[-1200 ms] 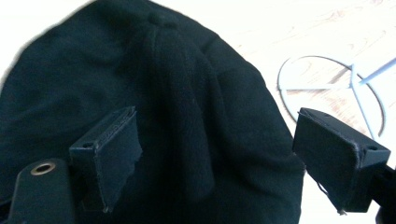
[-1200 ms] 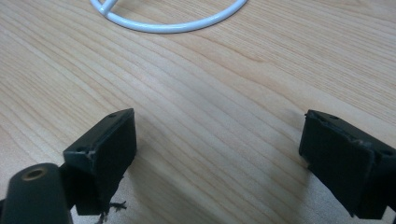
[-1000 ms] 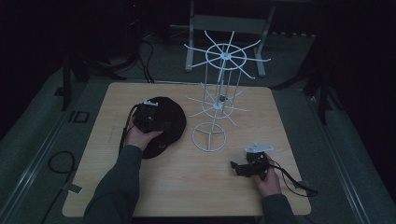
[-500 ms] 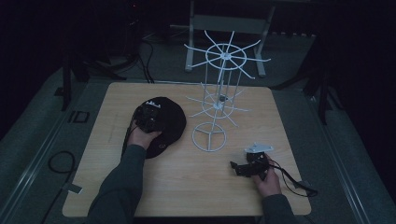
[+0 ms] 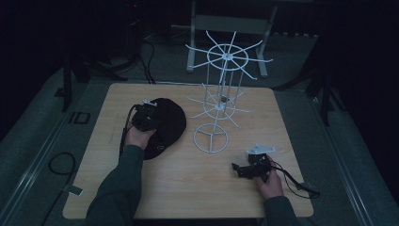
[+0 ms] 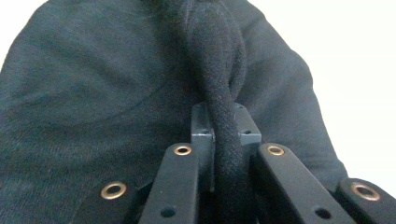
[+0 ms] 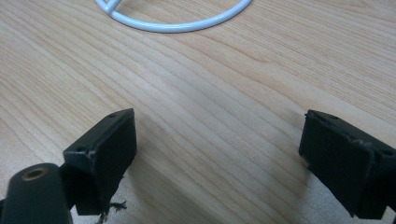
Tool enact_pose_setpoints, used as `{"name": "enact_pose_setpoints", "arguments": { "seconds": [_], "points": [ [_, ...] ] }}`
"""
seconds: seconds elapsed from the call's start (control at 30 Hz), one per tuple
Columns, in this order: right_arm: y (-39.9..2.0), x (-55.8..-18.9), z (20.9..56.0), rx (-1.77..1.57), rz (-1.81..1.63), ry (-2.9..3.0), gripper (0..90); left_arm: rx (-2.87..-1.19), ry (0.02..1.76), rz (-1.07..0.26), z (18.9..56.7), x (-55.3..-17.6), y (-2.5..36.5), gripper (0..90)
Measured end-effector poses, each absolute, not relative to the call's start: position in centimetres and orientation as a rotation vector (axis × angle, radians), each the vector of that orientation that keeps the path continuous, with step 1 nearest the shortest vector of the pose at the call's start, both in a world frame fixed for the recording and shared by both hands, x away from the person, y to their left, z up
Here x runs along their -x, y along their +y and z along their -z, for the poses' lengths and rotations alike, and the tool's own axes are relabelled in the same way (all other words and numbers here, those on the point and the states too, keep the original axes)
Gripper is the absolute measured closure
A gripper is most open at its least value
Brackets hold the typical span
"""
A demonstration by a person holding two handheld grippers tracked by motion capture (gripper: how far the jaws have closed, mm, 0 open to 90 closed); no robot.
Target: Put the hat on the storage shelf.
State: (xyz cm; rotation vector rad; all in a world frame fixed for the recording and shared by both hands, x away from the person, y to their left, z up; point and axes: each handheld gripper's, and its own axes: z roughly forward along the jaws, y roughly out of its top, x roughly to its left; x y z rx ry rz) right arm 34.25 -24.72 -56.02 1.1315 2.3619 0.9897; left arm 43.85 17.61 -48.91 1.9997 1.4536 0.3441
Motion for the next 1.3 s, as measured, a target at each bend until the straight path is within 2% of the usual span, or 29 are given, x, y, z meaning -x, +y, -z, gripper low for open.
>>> {"name": "enact_pose_setpoints", "arguments": {
  "seconds": [0.67, 1.3],
  "points": [
    [-24.7, -34.2, 56.0, -1.128, -0.991, 2.366, 10.8, -1.889, 1.318, -0.334, 45.7, -42.1, 20.3, 84.7],
    [-24.7, -34.2, 56.0, -1.126, -0.992, 2.368, 10.8, -1.788, 1.199, -0.249, 43.1, -41.4, 21.8, 84.6]
  ]
}}
